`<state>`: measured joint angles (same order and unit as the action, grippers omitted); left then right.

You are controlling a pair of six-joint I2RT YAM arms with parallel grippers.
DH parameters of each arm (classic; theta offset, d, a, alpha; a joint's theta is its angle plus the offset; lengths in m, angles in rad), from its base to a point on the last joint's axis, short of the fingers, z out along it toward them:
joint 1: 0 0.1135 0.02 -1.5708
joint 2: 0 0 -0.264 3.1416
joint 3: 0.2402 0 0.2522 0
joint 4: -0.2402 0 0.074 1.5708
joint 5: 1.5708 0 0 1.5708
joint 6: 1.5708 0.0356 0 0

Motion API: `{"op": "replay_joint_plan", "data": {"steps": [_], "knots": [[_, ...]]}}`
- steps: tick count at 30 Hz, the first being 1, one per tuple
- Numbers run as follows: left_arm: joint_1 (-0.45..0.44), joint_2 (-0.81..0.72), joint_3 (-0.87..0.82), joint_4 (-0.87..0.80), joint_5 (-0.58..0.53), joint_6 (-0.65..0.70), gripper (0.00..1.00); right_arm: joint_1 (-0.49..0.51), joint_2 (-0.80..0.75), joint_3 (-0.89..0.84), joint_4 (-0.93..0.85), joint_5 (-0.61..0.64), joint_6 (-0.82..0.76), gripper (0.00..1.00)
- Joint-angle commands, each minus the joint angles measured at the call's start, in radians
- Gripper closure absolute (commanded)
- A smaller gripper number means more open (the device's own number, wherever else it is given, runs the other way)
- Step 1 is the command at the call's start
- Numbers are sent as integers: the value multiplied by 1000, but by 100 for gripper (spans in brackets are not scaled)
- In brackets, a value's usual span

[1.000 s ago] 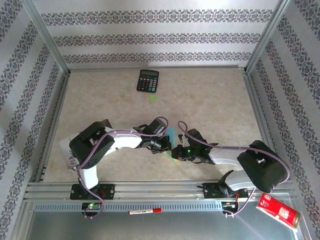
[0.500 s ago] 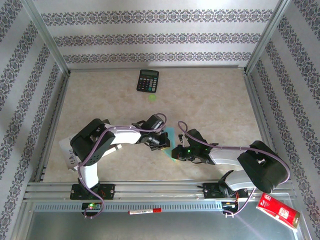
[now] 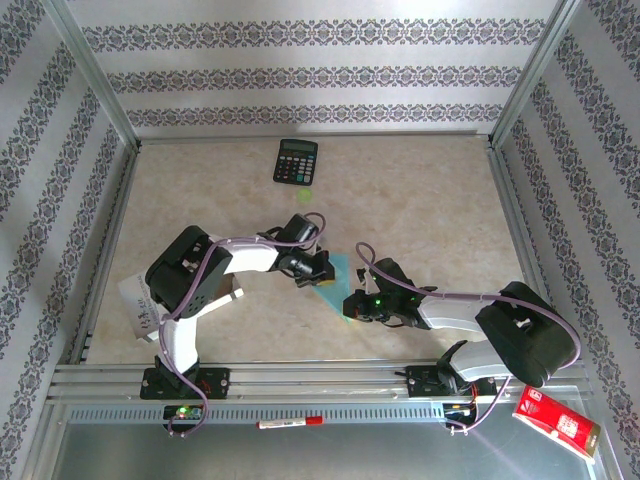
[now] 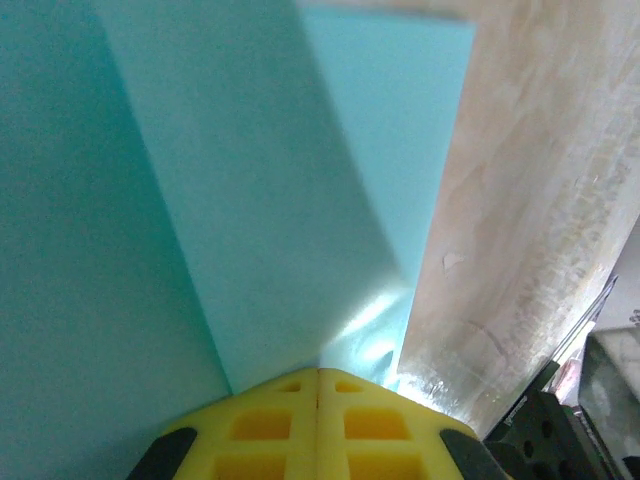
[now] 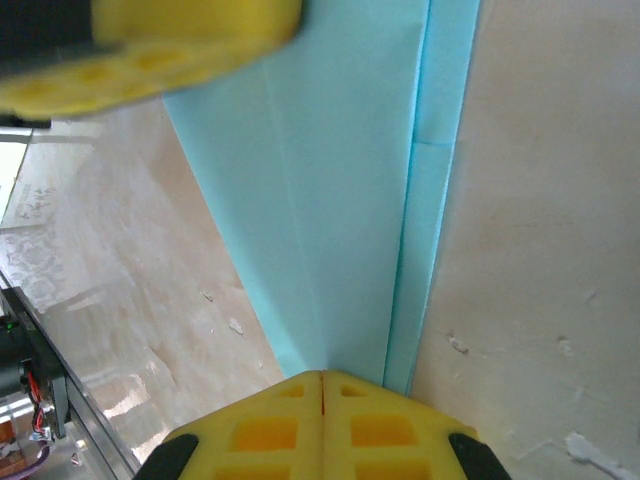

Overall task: Fold a paper plane with a square sheet of paper (pick it up from the middle)
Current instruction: Fourth fold the wing at the center of the table.

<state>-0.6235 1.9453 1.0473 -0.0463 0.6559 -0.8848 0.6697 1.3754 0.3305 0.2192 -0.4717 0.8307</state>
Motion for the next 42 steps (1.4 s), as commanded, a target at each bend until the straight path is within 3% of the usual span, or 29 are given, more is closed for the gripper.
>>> {"op": "replay_joint_plan", "data": {"steps": [1, 23, 27, 31, 34, 38, 42], "knots": [[93, 58, 26, -32, -135, 47, 100, 4, 31, -68, -256, 67, -16, 100], [301, 205, 267, -134, -91, 163, 95, 4, 30, -70, -256, 67, -13, 100], [320, 131, 264, -131, -88, 161, 91, 5, 2, -58, -248, 42, -43, 100], [305, -30, 127, -42, -77, 108, 84, 4, -125, -13, -238, -31, -101, 99], [264, -162, 1, 5, -72, 82, 77, -15, -269, 7, -269, -20, -132, 92], [176, -300, -161, 78, -82, 48, 69, -97, -420, 4, -289, 119, -97, 75], [70, -336, -244, 160, -78, 20, 63, -102, -358, 65, -286, 188, -122, 62]]}}
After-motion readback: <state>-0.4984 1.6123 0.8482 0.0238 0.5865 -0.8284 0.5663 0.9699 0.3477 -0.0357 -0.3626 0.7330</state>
